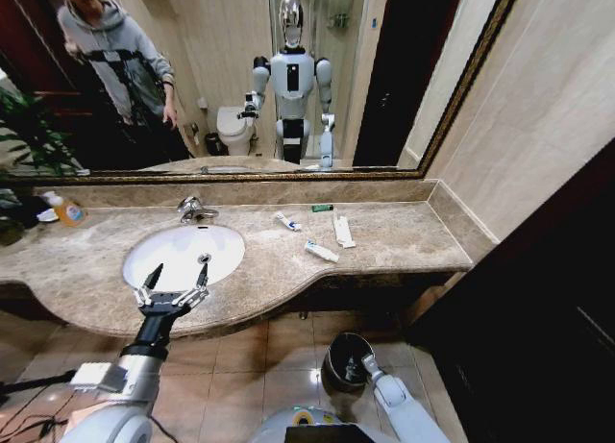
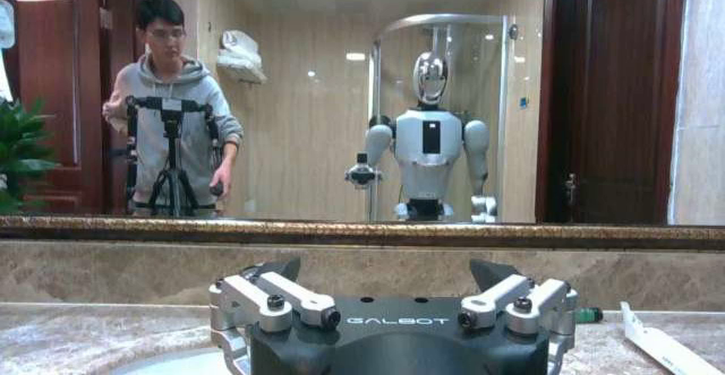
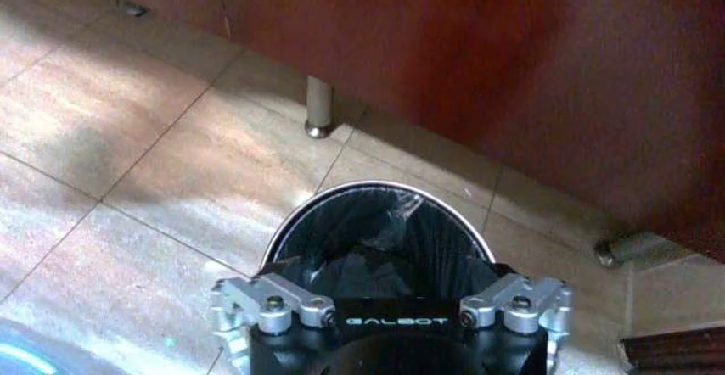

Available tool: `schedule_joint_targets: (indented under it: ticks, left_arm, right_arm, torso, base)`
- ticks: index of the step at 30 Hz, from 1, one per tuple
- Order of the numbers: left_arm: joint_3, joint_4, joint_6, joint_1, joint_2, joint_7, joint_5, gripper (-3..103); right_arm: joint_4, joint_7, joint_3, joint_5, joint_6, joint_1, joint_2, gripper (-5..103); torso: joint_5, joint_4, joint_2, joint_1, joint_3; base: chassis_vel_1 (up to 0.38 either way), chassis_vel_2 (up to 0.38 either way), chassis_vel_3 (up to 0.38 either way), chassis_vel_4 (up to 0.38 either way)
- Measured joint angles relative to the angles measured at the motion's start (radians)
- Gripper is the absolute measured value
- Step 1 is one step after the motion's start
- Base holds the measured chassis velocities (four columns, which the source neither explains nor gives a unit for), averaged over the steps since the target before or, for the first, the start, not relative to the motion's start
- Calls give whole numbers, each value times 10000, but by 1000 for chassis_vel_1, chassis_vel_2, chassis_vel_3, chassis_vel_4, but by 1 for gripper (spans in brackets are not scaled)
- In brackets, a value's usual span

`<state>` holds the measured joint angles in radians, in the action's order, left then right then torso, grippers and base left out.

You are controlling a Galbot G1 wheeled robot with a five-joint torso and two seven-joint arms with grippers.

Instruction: Pick up the trash from the sink and place it in the trash bin.

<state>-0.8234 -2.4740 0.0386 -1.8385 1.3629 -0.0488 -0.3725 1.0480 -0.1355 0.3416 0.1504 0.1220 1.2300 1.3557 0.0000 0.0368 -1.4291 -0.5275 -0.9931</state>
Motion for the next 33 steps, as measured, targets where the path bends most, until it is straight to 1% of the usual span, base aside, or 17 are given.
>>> schedule_joint_targets:
  ticks: [1,3,8,11,12,15,16,18,19,20,22,24,26,28,29,31,33]
  left_arm:
    - [0,0,0,0,0,0,0,100]
    - [0,0,0,0,0,0,0,100]
    - [0,0,0,0,0,0,1,100]
    - [0,1,0,0,0,0,0,100]
    - [0,1,0,0,0,0,0,100]
    - [-1,0,0,0,0,0,0,100]
    - [-1,0,0,0,0,0,0,100]
    - [0,1,0,0,0,0,0,100]
    - [0,0,0,0,0,0,0,100]
    - [0,0,0,0,0,0,0,100]
    - [0,0,0,0,0,-1,0,100]
    - [0,0,0,0,0,0,0,100]
    - [0,0,0,0,0,0,0,100]
    - [0,0,0,0,0,0,0,100]
    - [0,0,0,0,0,0,0,100]
    - [0,0,0,0,0,0,0,100]
    - [0,0,0,0,0,0,0,100]
  right_arm:
    - [0,0,0,0,0,0,0,95]
    - [392,39,77,-79,78,232,-22,100]
    - [1089,189,213,-300,207,591,-53,100]
    - [2335,469,402,-990,290,1237,-166,100]
    - [2335,469,402,-990,290,1237,-166,100]
    - [4503,781,954,-2046,191,2285,-211,100]
    - [4503,781,954,-2046,191,2285,-211,100]
    - [6245,881,1556,-2573,0,3402,-106,100]
    - [6707,947,1667,-2633,-102,3712,-64,100]
    - [6707,947,1667,-2633,-102,3712,-64,100]
    - [8299,1125,1932,-2727,-324,4643,108,100]
    - [9436,1171,2042,-2726,-331,5147,357,100]
    - [9774,1179,2073,-2702,-327,5261,438,100]
    - [10751,1222,2073,-2644,-219,5471,580,100]
    - [11316,1250,1993,-2647,-77,5458,566,100]
    - [11565,1259,1940,-2670,38,5372,532,100]
    - [11960,1280,1788,-2920,437,4789,299,100]
  torso:
    - [0,0,0,0,0]
    - [0,1,0,0,0]
    - [1,1,0,0,0]
    - [1,1,0,0,0]
    - [1,1,0,0,0]
    - [3,3,0,0,0]
    - [3,3,0,0,0]
    - [-6,0,-1,0,0]
    - [3,-1,0,0,1]
    - [3,-1,0,0,1]
    - [-3,-1,-2,1,1]
    - [0,-1,-2,1,1]
    - [-2,-1,-2,1,1]
    - [0,-1,-1,1,1]
    - [-2,-1,-2,1,1]
    - [-1,-1,-2,1,1]
    - [-3,-2,-2,1,1]
  base:
    - [0,0,0,0]
    - [0,0,0,0]
    - [0,0,0,0]
    - [0,0,0,0]
    - [0,0,0,0]
    - [0,0,0,0]
    - [0,0,0,0]
    - [0,0,0,0]
    - [0,0,0,0]
    - [0,0,0,0]
    - [0,0,0,0]
    - [0,0,0,0]
    - [0,0,0,0]
    - [0,0,0,0]
    - [0,0,0,0]
    - [0,0,0,0]
    - [0,0,0,0]
